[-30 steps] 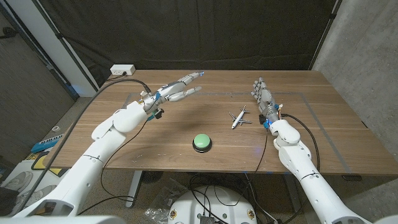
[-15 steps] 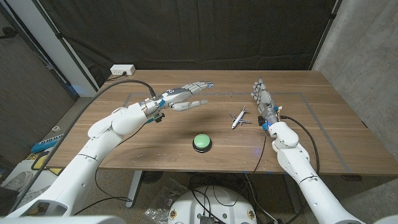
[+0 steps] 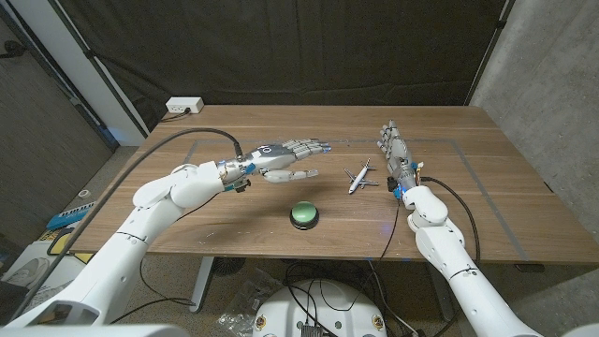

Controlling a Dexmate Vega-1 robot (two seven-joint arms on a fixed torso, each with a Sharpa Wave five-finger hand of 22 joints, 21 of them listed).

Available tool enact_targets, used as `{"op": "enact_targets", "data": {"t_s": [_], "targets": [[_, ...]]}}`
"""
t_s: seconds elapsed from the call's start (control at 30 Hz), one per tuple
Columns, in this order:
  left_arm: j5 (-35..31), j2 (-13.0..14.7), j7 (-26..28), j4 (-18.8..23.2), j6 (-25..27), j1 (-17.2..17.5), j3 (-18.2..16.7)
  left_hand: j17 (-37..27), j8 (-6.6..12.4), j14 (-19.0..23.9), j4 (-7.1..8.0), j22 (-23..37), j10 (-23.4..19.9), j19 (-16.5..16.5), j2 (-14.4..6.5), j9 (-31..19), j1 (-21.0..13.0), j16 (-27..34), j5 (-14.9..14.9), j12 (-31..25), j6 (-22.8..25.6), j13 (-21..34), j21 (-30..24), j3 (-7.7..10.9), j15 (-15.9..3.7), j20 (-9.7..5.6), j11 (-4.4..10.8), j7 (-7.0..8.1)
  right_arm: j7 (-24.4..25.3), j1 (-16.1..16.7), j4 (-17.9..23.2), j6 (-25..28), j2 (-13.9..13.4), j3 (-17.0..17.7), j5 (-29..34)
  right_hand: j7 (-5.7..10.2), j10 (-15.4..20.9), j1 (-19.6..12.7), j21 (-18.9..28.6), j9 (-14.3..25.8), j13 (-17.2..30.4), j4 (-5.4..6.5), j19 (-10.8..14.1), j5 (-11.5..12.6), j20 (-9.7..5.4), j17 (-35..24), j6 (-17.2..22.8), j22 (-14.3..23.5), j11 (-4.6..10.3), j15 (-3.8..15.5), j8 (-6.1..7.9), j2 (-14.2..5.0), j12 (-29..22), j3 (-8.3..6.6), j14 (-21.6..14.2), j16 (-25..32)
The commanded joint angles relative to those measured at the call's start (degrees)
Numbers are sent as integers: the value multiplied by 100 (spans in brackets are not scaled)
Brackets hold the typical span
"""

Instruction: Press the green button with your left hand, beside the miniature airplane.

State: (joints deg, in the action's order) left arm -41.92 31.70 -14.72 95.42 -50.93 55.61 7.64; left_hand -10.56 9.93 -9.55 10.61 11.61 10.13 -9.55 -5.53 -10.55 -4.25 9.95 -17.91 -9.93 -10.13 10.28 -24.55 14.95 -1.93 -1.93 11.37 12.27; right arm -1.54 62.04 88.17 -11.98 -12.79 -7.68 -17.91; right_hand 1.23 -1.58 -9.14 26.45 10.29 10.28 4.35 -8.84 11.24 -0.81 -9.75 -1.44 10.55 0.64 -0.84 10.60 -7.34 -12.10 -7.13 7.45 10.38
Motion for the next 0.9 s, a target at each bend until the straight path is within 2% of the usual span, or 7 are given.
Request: {"op": "enact_targets", "data": {"t_s": [0.03, 0.2, 0.47, 0.9], "targets": [[-327, -95, 103, -410, -462, -275, 384, -31, -4, -2034, 48, 38, 1904, -1990, -458, -22, 156, 7, 42, -22, -1768, 17, 33, -2, -592, -541, 18, 41, 118, 138, 138, 10, -17, 3, 16, -7, -9, -40, -28, 5, 13, 6, -1, 1, 44, -11, -3, 6, -31, -34, 23, -1, 0, -33, 11, 14], [-341, -141, 74, -769, -616, -448, 605, -26, 38, -1950, 31, 46, 1828, -1857, -415, -25, 235, 65, 64, -81, -1778, 16, -27, -30, -567, -560, 38, 45, 146, 180, 200, 44, -45, 13, 18, -3, -12, -40, -33, 5, 13, 5, 2, 0, 45, -11, 0, 6, -24, -32, 23, -1, 3, -34, 11, 13], [-625, -124, 180, -998, -779, -564, 797, -22, 56, -1979, 17, 50, 1848, -1897, -393, -27, 267, 60, 75, -84, -1782, 16, -17, -43, -573, -584, 46, 45, 146, 184, 176, 68, -54, 11, 2, -9, -10, -40, -44, 5, 13, 4, 5, -1, 42, -11, -3, 7, -29, -35, 21, -2, 5, -36, 12, 12], [-1570, 118, 861, -920, -741, -628, 1103, -20, 51, -2148, 27, 62, 1963, -2123, -430, -29, 326, 28, 90, -66, -1873, 17, 58, -40, -588, -583, 24, 44, 150, 175, 121, 30, -42, 19, 0, -9, -8, -35, -62, 6, 14, 1, 7, -4, 46, -12, -4, 8, -24, -37, 19, 4, 9, -36, 11, 12]]}}
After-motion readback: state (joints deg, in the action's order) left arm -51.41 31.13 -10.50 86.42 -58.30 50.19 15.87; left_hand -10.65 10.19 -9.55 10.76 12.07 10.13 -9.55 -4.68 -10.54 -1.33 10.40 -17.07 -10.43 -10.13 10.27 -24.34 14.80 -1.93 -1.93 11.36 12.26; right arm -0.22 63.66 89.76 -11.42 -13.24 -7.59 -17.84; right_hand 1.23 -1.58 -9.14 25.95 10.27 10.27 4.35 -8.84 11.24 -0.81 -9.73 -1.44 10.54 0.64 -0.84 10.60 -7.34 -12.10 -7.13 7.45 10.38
